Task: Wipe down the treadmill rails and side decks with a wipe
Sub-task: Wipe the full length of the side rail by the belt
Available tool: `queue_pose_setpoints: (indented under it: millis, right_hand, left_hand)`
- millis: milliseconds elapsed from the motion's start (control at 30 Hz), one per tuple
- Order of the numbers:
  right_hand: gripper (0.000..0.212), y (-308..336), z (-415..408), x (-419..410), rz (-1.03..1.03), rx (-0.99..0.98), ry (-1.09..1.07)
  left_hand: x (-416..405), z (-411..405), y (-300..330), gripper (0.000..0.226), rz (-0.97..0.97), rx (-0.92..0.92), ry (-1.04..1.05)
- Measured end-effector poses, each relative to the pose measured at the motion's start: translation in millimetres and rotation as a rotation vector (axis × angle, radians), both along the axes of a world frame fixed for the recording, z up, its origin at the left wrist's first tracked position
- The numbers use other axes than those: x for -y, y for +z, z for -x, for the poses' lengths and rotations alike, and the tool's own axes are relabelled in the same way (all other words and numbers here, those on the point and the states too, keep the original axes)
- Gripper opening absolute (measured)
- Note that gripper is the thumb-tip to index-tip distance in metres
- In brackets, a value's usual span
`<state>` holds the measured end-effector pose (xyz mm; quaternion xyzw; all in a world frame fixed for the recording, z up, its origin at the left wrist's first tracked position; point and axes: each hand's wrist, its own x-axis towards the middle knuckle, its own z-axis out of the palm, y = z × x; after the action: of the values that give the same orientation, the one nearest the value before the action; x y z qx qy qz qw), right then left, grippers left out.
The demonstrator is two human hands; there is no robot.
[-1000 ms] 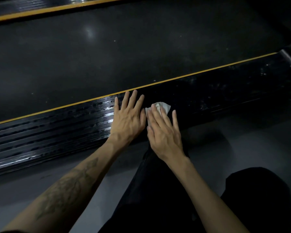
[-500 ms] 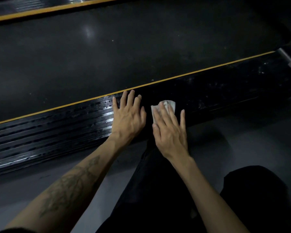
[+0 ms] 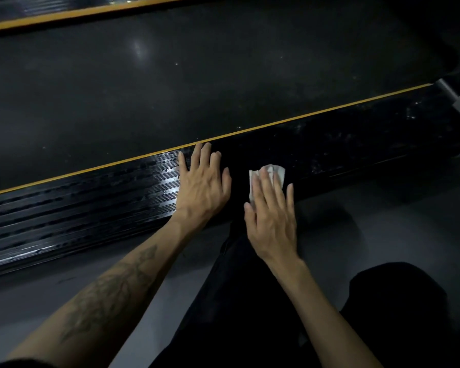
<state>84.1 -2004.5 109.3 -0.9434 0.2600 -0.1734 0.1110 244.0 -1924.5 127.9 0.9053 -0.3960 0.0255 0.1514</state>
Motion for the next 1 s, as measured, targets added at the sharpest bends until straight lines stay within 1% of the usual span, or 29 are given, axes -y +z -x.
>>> queue_pose_setpoints:
  millis: [100,200,300,400,467,567,700,1000]
  right_hand:
    - [0.062,0,-5,-4,0.011,-0.006,0.053]
    - [0.057,0,-12,15,0.041,-0.008,0.094]
    - [0.057,0,-6,24,0.014,-0.008,0.023]
    - [0.060,1,-2,7,-0.021,0.003,-0.046]
    - [0.061,1,-6,-1,-0.015,-0.005,-0.011]
    - [0.060,4,-17,10,0.010,-0.024,0.062]
    - [0.059,6,-17,21,-0.017,-0.032,0.092]
    - [0.060,0,-7,12,0.016,-0.018,0.120]
  left_hand:
    - [2,-1,-1,0.058,0.003,0.000,-0.033]
    - [3,-1,-1,0.064,-0.021,-0.001,-0.052]
    - [2,-1,0,0.066,-0.039,-0.007,-0.046]
    - [3,-1,1,0.065,-0.051,-0.012,-0.038]
    - [4,-1,1,0.066,-0.054,-0.025,-0.030]
    - [6,0,3,0.067,-0.058,-0.049,-0.026]
    - [7,1,4,0.067,-0.042,-0.046,-0.019]
    - [7,0,1,0.063,-0.024,-0.038,-0.015]
